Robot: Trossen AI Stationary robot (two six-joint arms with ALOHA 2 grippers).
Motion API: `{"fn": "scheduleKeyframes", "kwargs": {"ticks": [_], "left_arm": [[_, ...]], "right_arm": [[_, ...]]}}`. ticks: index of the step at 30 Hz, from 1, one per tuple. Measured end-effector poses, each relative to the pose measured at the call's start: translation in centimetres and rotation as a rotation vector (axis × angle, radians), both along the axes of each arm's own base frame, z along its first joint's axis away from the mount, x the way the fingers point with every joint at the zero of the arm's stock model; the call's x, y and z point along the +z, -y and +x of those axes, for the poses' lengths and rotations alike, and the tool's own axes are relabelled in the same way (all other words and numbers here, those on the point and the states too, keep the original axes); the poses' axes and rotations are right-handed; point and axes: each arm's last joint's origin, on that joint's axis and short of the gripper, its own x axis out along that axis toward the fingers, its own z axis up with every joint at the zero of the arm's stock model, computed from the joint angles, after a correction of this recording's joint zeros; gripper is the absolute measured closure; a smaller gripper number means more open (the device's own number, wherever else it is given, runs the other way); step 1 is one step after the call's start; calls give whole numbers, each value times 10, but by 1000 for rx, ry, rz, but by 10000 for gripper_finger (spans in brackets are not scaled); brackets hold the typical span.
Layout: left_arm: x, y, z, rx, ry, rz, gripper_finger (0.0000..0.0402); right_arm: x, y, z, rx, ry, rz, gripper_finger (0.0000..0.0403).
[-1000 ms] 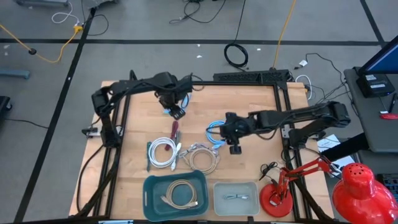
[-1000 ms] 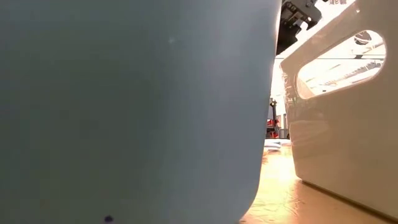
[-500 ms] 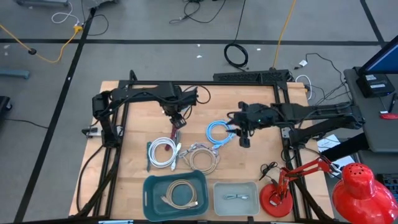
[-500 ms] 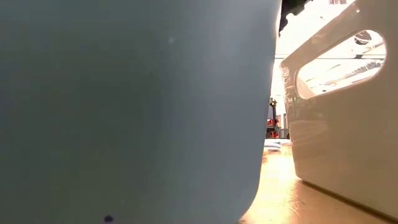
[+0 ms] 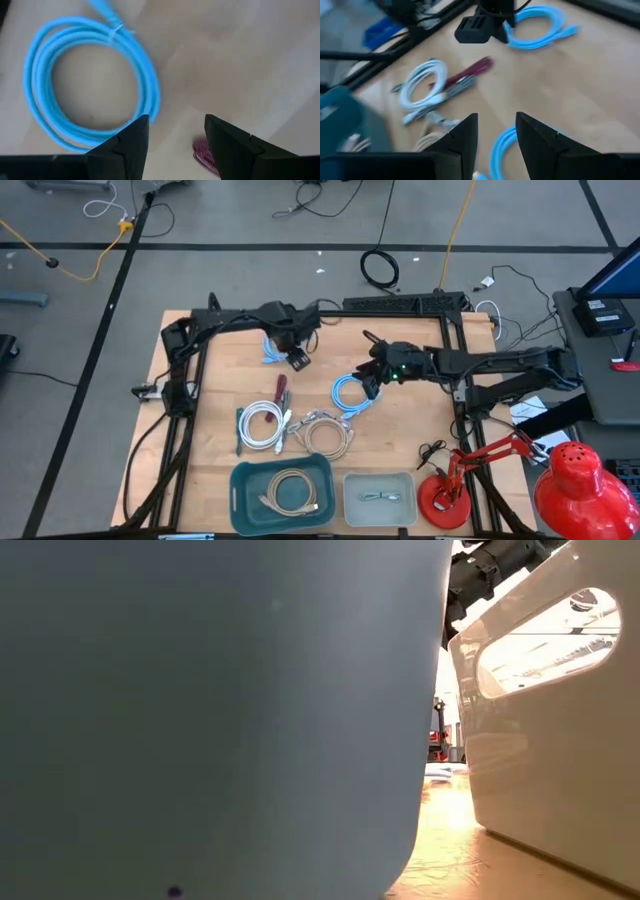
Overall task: Pick & Place USB Port
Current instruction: Put the top large blue charger cable into the dark blue bin
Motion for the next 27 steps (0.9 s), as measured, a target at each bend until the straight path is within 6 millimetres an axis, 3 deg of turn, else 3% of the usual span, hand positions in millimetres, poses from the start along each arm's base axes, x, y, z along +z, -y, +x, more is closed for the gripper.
{"fn": "scheduleKeyframes", "kwargs": {"ticks": [6,11,16,24,27], "left_arm": [[-2,15,13,-127,-13,114,204],[-18,2,11,-55,-57,95,204],[-45,-10,11,14,-135,69,204],[-69,-17,14,35,-170,39,204],[-75,-18,15,46,-151,-22,235]], "right_arm": [[-7,-2,-1,59,18,48,279],[-7,-3,-1,68,24,55,279],[-4,-3,1,80,65,56,279],[3,-9,5,116,142,60,279],[3,-12,5,129,141,61,280]]}}
